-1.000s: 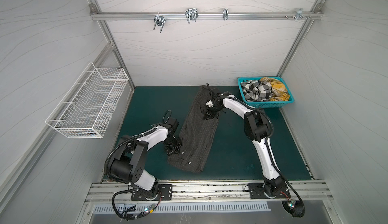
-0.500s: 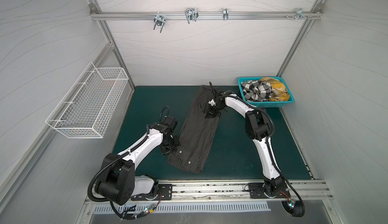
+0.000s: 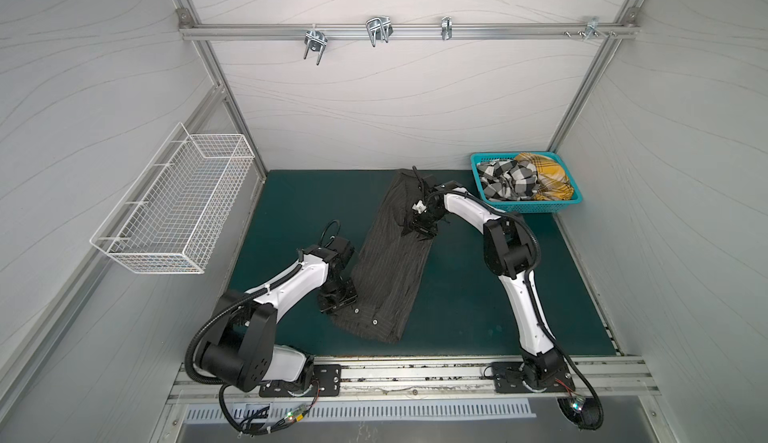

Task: Fold and stack the long sleeve shirts

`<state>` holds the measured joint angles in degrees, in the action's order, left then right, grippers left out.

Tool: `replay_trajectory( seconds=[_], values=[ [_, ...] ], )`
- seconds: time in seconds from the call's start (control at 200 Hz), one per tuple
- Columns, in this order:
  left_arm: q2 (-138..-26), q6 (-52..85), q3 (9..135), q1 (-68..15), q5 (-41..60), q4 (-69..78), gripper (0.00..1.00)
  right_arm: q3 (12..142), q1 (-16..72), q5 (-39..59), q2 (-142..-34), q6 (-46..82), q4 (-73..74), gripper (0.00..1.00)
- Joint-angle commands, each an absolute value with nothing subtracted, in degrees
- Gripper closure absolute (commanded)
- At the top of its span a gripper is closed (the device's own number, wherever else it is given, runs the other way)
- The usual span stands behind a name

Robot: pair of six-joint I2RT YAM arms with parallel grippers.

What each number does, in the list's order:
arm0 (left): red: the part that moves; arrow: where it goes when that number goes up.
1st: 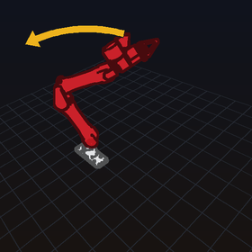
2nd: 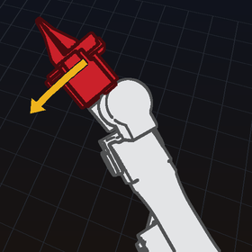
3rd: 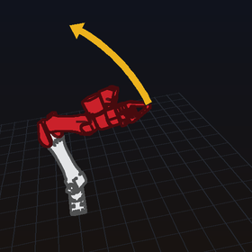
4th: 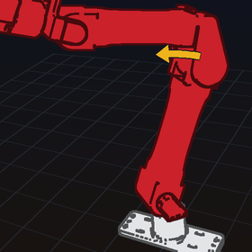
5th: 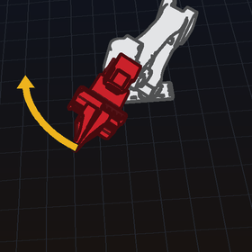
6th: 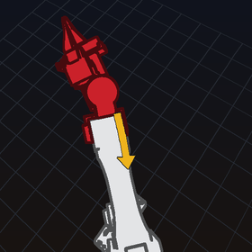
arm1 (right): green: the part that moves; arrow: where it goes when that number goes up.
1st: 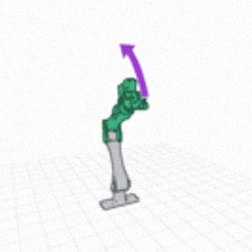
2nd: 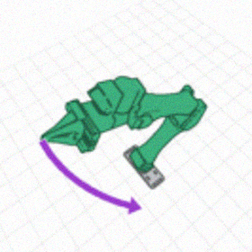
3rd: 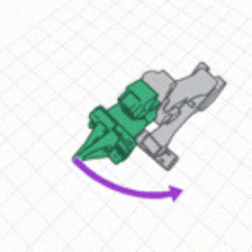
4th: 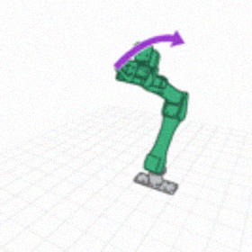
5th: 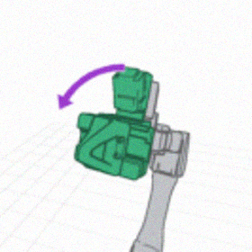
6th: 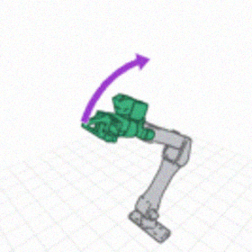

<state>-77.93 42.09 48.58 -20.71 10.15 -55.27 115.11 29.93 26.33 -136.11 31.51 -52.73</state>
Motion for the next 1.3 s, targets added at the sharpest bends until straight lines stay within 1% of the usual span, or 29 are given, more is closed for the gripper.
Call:
replay_trajectory(
  seconds=[0.0, 0.08, 0.105, 0.13, 0.16, 0.25, 0.305, 0.39, 0.46, 0.575, 0.655, 0.805, 0.925, 0.97, 1.05, 1.115, 1.185, 1.245, 1.296],
  values=[
    [-75.2, 41.0, 57.5, -20.9, 6.5, -60.1, 0.57, 112.8, 30.6, 19.8, -127.1, 30.5, -57.5, 0.46],
    [-76.7, 40.2, 59.2, -21.0, 9.1, -58.4, 0.66, 112.6, 32.1, 18.6, -124.5, 30.5, -56.5, 0.49],
    [-77.5, 40.2, 59.1, -21.0, 10.5, -57.3, 0.69, 113.9, 32.5, 18.7, -124.9, 30.2, -56.7, 0.52],
    [-78.5, 40.5, 58.8, -21.4, 12.0, -56.2, 0.75, 115.7, 32.7, 19.1, -125.8, 29.7, -57.1, 0.55],
    [-79.7, 41.0, 58.6, -22.1, 13.4, -55.2, 0.79, 117.8, 32.9, 20.1, -127.2, 29.4, -57.6, 0.6],
    [-83.8, 41.6, 58.7, -25.7, 15.2, -52.5, 0.87, 122.7, 32.9, 22.9, -131.3, 29.5, -57.6, 0.71],
    [-85.4, 42.0, 57.9, -27.3, 15.8, -50.8, 0.91, 123.9, 33.2, 24.3, -133.1, 29.8, -56.4, 0.74],
    [-87.2, 43.1, 55.4, -27.9, 17.6, -48.0, 0.93, 125.2, 34.1, 25.5, -135.5, 29.8, -54.8, 0.76],
    [-88.4, 43.6, 53.6, -28.4, 18.6, -46.4, 0.93, 125.7, 34.1, 26.1, -137.6, 29.4, -54.0, 0.76],
    [-90.5, 43.8, 51.6, -29.7, 20.4, -45.5, 0.94, 125.1, 32.7, 25.8, -140.6, 28.8, -51.8, 0.71],
    [-90.2, 44.2, 49.8, -30.0, 20.7, -46.1, 0.95, 125.0, 31.0, 27.0, -142.9, 28.7, -51.7, 0.71],
    [-89.1, 45.9, 45.8, -31.5, 22.5, -42.7, 0.92, 124.6, 28.9, 25.6, -144.7, 27.9, -54.0, 0.75],
    [-92.5, 44.8, 47.5, -33.9, 24.6, -40.9, 0.91, 124.3, 28.0, 26.8, -141.8, 27.8, -53.6, 0.73],
    [-93.9, 44.3, 49.1, -34.7, 25.2, -40.6, 0.89, 125.2, 27.7, 27.0, -140.2, 27.4, -54.4, 0.67],
    [-95.7, 44.4, 51.7, -36.1, 27.0, -38.9, 0.84, 127.1, 27.4, 27.2, -136.7, 26.1, -57.5, 0.53],
    [-97.0, 43.9, 56.0, -37.3, 29.1, -39.1, 0.8, 126.1, 27.3, 25.2, -132.2, 24.2, -60.5, 0.47],
    [-94.6, 42.3, 61.3, -37.3, 29.1, -42.1, 0.73, 120.6, 27.2, 21.0, -125.4, 22.4, -63.2, 0.44],
    [-89.4, 40.5, 65.5, -35.5, 24.4, -46.1, 0.61, 112.3, 27.3, 17.9, -118.6, 21.9, -64.0, 0.41],
    [-84.8, 39.7, 66.7, -32.6, 22.8, -47.6, 0.52, 103.7, 27.5, 16.9, -112.8, 21.7, -63.5, 0.4]
  ],
)
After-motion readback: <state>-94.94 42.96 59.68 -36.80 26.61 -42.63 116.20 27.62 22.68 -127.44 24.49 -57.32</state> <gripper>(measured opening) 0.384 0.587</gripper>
